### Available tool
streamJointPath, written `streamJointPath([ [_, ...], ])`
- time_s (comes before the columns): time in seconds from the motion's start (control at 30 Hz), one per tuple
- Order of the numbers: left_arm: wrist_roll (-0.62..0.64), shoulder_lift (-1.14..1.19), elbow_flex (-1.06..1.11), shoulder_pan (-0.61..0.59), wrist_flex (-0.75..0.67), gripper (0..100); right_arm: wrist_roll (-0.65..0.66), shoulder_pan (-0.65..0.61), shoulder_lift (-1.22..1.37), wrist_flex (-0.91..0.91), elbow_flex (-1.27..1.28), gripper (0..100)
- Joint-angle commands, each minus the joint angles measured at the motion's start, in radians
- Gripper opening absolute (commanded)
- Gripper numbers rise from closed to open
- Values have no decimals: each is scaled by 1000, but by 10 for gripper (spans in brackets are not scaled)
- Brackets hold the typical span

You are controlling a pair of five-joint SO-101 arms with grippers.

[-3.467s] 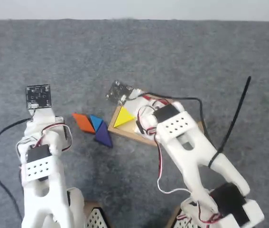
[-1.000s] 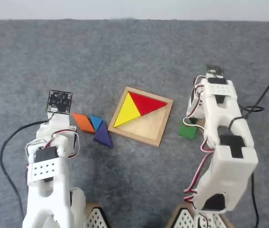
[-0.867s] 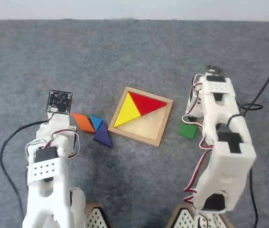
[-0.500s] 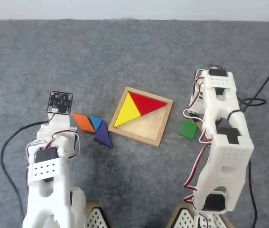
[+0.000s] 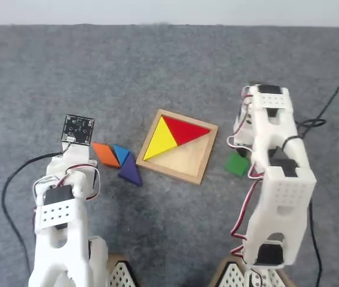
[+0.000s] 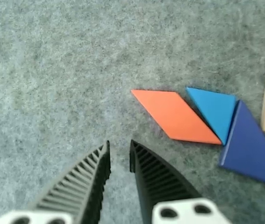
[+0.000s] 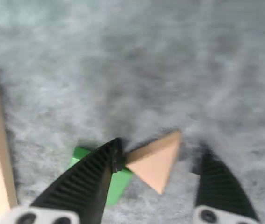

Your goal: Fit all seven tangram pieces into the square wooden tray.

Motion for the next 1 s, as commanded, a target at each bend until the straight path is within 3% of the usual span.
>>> streamJointPath([
  [0.0, -14, -23, -2, 3, -25, 77, 64, -44, -7, 31, -6, 343],
  [0.73, -17, -23, -2, 3, -21, 77, 143, 8, 2, 27, 28, 110],
  [0.97, -17, -23, -2, 3, -21, 77, 144, 8, -5, 33, 26, 91],
])
